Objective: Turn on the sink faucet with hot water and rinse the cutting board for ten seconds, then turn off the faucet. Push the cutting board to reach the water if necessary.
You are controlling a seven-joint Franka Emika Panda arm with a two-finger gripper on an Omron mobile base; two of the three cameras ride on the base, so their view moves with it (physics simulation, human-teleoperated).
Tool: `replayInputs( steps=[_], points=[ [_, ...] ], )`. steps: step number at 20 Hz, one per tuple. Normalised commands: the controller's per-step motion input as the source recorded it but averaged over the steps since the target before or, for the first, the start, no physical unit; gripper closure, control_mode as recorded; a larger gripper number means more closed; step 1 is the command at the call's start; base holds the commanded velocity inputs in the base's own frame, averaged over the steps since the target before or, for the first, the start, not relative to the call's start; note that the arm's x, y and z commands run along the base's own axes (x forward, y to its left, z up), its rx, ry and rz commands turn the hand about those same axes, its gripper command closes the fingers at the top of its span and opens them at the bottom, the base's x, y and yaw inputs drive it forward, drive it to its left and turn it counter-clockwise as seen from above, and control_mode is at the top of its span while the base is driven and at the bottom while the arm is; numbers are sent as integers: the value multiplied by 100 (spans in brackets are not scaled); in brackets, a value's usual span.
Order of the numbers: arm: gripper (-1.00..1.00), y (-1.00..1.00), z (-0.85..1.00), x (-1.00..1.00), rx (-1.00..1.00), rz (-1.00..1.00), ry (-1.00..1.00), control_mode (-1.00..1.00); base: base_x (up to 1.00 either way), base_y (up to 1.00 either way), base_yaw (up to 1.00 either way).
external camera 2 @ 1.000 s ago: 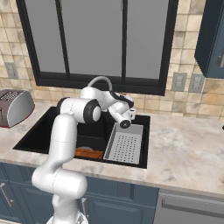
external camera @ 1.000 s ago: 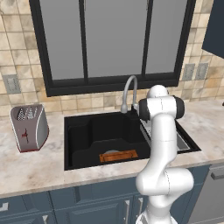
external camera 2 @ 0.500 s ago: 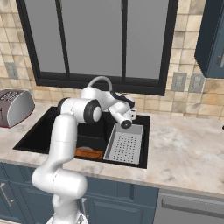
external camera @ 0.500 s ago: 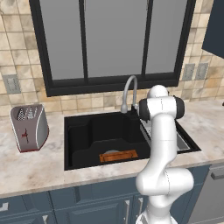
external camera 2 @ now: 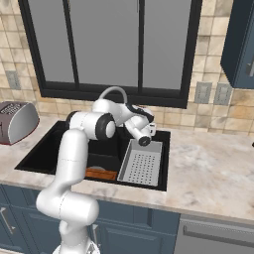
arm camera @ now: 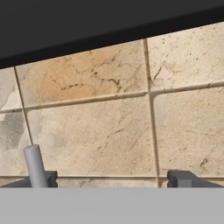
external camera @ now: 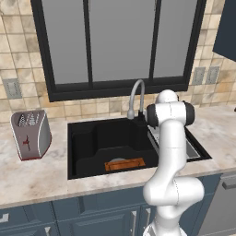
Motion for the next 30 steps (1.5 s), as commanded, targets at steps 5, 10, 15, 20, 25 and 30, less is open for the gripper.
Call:
replayInputs(
  steps=[5,10,15,20,25,30],
  points=[
    [-100,-1,0,0,0,0,0,-100,0,0,0],
    [-100,-4,0,0,0,0,0,-100,0,0,0],
    [-100,-7,0,0,0,0,0,-100,0,0,0],
    [-100,-11,0,0,0,0,0,-100,0,0,0],
    [-100,-9,0,0,0,0,0,-100,0,0,0],
    [-100,-7,0,1,0,0,0,-100,0,0,0]
  ],
)
